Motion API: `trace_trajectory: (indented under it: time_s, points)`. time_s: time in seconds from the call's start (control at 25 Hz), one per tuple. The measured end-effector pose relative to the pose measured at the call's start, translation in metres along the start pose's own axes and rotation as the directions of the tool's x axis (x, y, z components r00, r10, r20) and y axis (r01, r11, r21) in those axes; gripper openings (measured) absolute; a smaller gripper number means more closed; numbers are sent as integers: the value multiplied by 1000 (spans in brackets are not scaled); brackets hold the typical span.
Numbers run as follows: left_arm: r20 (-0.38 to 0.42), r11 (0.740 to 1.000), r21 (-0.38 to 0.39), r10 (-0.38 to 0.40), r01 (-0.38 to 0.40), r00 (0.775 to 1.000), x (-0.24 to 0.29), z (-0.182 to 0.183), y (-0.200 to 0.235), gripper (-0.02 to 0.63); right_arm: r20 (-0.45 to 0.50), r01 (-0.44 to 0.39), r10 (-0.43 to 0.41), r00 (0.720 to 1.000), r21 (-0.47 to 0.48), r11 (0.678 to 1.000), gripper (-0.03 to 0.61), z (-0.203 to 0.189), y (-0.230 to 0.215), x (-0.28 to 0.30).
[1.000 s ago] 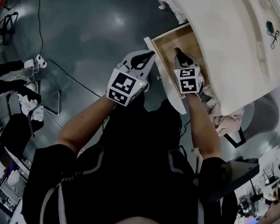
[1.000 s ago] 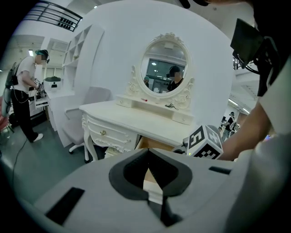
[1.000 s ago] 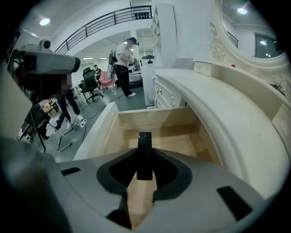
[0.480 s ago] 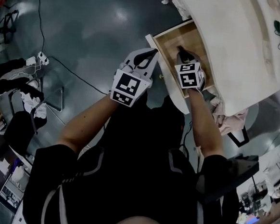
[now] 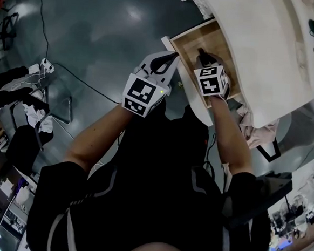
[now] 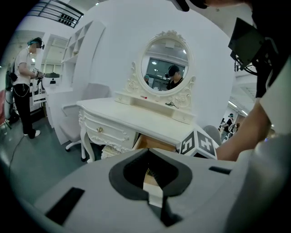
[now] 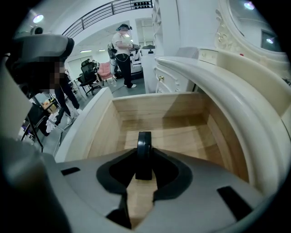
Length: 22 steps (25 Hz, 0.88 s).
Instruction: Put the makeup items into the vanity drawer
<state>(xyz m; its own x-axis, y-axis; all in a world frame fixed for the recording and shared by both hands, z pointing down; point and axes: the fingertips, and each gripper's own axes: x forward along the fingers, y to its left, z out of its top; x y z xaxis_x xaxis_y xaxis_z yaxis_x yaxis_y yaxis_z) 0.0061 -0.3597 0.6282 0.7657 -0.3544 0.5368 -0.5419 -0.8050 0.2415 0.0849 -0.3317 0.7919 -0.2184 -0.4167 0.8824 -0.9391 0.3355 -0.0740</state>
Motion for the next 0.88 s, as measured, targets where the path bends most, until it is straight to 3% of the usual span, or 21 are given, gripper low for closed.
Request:
trace_trajectory:
  time_s: [0.36,0.72,0.88]
  points:
    - [-6,1000,-10,5,-5,1000,0,-1,3,3,-4,-10,10,1000,-5,1000,183,2,1,0]
    - [24,1000,0,-30,30,999,-10,21,-5,3,30,19,-19,999,3,1000,190,20,-1,-34]
    - [39,997,-9,-79,80,996,-12,36,-12,3,73,5,-8,997,43,999,189,34,-1,-57]
